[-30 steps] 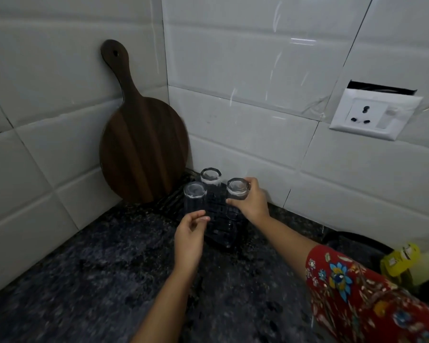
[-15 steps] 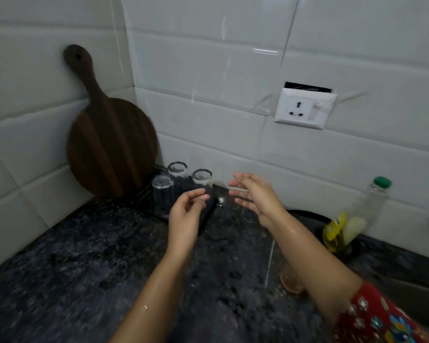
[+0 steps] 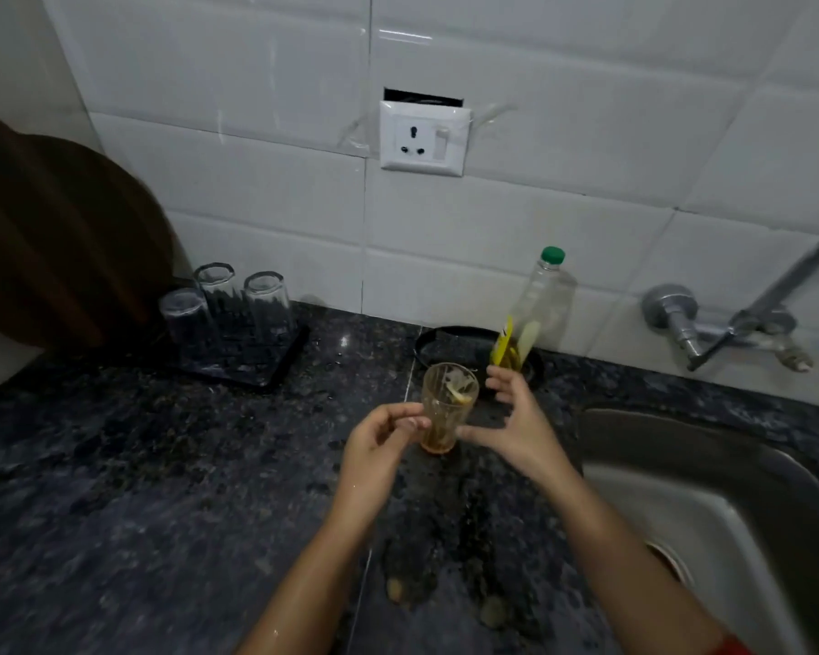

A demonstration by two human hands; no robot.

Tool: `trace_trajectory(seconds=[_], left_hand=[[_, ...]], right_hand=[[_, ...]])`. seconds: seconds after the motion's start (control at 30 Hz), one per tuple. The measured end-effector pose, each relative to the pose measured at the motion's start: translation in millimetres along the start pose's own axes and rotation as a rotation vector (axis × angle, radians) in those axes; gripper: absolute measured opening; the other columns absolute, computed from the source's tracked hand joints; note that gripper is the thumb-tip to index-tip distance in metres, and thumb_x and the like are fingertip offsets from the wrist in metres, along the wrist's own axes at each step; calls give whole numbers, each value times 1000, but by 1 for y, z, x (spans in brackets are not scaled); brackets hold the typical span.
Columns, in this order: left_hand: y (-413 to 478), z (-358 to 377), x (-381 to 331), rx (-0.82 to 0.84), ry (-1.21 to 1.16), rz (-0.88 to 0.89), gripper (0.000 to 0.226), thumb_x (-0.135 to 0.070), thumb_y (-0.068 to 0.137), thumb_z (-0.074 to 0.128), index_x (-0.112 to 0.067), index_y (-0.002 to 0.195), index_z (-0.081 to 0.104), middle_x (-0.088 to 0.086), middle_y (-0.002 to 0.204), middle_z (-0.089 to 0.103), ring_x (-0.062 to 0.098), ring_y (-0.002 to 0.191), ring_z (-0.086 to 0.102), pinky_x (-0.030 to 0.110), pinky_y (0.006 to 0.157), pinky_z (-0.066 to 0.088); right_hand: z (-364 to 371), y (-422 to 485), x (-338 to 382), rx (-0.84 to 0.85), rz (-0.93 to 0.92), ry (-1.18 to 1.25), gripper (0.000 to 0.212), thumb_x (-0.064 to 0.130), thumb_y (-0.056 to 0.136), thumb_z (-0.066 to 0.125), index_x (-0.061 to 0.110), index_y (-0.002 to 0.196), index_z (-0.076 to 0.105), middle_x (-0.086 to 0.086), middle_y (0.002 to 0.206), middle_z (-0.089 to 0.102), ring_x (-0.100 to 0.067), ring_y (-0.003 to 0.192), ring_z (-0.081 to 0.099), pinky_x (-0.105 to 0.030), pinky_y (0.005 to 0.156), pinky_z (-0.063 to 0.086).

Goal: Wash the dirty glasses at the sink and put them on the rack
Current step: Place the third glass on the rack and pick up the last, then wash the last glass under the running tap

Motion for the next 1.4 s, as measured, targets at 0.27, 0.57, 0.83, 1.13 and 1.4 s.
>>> trace_trajectory(seconds=[0.27,0.57,0.83,1.13,1.4], left_hand=[[5,6,9,-121,55,3,19,-11,96,58,-10,112,67,-2,106,70,2,95,64,9,72,49],[7,44,17,-121,132,105,19,-2,95,55,-13,108,63,-1,106,67,2,98,62,12,84,49],[-2,164,34,72,170,57,19,-6,96,56,-22,103,63,-3,104,68,7,101,64,18,86,49],[16,331,25,118,365,77,36,-16,96,58,-10,131,53,4,130,59,13,111,58,24,97,43],[57,424,-5,23,563,11,59,-51,99,36,-8,140,41,18,133,55,36,120,53,43,99,41]], right_hand=[[60,29,-40,-24,82,100,86,41,49,87,28,122,45,3,120,63,-19,111,59,-38,92,50],[-2,-5,-55,-182,-1,195,84,44,44,89,24,117,53,6,112,66,-12,106,62,-34,94,51],[-125,-64,-113,-215,-6,38,71,24,54,92,28,114,54,20,104,61,3,98,58,-6,80,43],[-253,-88,-192,-274,50,83,72,20,55,91,31,114,50,18,101,61,2,93,58,-10,77,44],[-303,-79,-226,-291,117,130,72,24,52,91,30,112,53,16,102,64,-6,97,61,-29,85,53]])
Point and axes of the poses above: each hand's wrist, its own y-axis towards the middle knuckle, its own z-axis out of the palm, x = y × z, the point moved 3 cm from there along y, towards the middle knuckle
